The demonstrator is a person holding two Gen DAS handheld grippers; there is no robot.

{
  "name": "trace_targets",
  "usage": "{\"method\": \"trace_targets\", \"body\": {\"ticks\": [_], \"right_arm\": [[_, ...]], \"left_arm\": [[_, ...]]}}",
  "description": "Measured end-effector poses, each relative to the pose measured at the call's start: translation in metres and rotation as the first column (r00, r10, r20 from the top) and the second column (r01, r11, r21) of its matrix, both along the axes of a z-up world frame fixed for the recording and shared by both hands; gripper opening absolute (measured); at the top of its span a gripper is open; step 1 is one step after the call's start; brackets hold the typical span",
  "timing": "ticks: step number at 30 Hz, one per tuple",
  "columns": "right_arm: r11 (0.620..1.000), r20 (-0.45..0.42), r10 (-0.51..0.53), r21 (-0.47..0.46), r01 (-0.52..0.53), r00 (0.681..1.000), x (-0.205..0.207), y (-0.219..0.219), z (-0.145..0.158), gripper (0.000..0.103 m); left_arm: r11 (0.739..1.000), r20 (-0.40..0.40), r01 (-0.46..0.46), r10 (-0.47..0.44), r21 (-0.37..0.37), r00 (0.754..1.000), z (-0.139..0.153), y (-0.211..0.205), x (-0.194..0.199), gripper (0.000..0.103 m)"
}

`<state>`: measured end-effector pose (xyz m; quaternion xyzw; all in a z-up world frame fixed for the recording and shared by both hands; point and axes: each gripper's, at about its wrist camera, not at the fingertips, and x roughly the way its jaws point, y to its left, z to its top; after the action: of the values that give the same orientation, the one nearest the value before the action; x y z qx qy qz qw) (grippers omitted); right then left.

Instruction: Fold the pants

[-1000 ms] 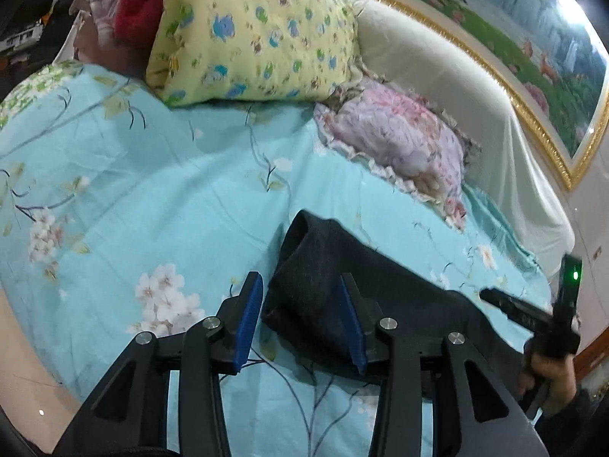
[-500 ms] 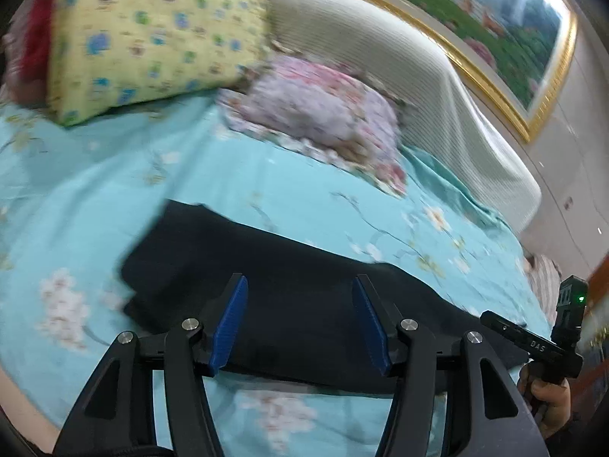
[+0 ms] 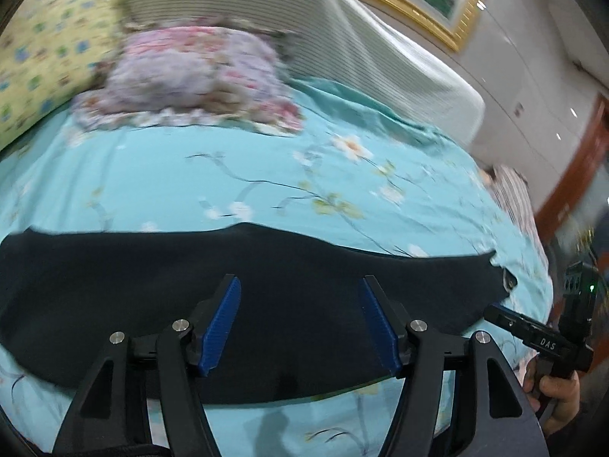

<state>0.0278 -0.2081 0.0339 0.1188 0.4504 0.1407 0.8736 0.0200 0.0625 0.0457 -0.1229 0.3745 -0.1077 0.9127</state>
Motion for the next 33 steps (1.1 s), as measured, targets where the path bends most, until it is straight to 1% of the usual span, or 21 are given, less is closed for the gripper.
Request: {"method": "trace_targets", "body": {"ticks": [3,5,9,12,16,20,25,27,28,33], "right_arm": [[0.999,-0.001,-0.052,0.012,0.052,0.999,-0.006,-0.02,-0.001,0.063],[0.996,0.002,-0.085,0.02,0.085,0.996,-0.01,-0.031,0.0,0.063],[0.99,0.01,-0.139,0.032,0.139,0.99,-0.015,-0.053,0.002,0.063],[0.983,0.012,-0.181,0.041,0.18,0.983,-0.017,-0.069,0.002,0.063],[0.97,0.004,-0.235,0.068,0.234,0.972,-0.02,-0.088,-0.002,0.064],[0.954,-0.022,-0.286,0.092,0.287,0.958,-0.021,-0.107,-0.01,0.065],[0.935,-0.037,-0.327,0.135,0.329,0.944,-0.016,-0.12,-0.017,0.067],[0.929,-0.042,-0.334,0.155,0.336,0.942,-0.015,-0.123,-0.02,0.067],[0.924,-0.046,-0.341,0.17,0.343,0.939,-0.013,-0.126,-0.022,0.067],[0.9,-0.054,-0.372,0.221,0.375,0.927,-0.008,-0.138,-0.029,0.067]], "left_arm": [[0.997,-0.001,0.069,-0.069,0.022,0.998,0.003,-0.028,0.012,0.069],[0.995,-0.005,0.099,-0.099,0.032,0.995,0.004,-0.043,0.018,0.069],[0.982,-0.015,0.184,-0.183,0.052,0.983,0.003,-0.081,0.032,0.071],[0.967,-0.03,0.245,-0.243,0.071,0.97,0.001,-0.106,0.042,0.071],[0.937,-0.051,0.335,-0.331,0.103,0.942,0.0,-0.145,0.06,0.071],[0.901,-0.077,0.417,-0.41,0.117,0.909,-0.003,-0.183,0.079,0.071],[0.833,-0.118,0.529,-0.516,0.16,0.848,-0.008,-0.235,0.103,0.071],[0.813,-0.13,0.558,-0.543,0.168,0.83,-0.011,-0.249,0.11,0.071],[0.797,-0.141,0.579,-0.562,0.171,0.815,-0.014,-0.258,0.115,0.071],[0.742,-0.203,0.647,-0.616,0.176,0.761,-0.031,-0.292,0.134,0.071]]}}
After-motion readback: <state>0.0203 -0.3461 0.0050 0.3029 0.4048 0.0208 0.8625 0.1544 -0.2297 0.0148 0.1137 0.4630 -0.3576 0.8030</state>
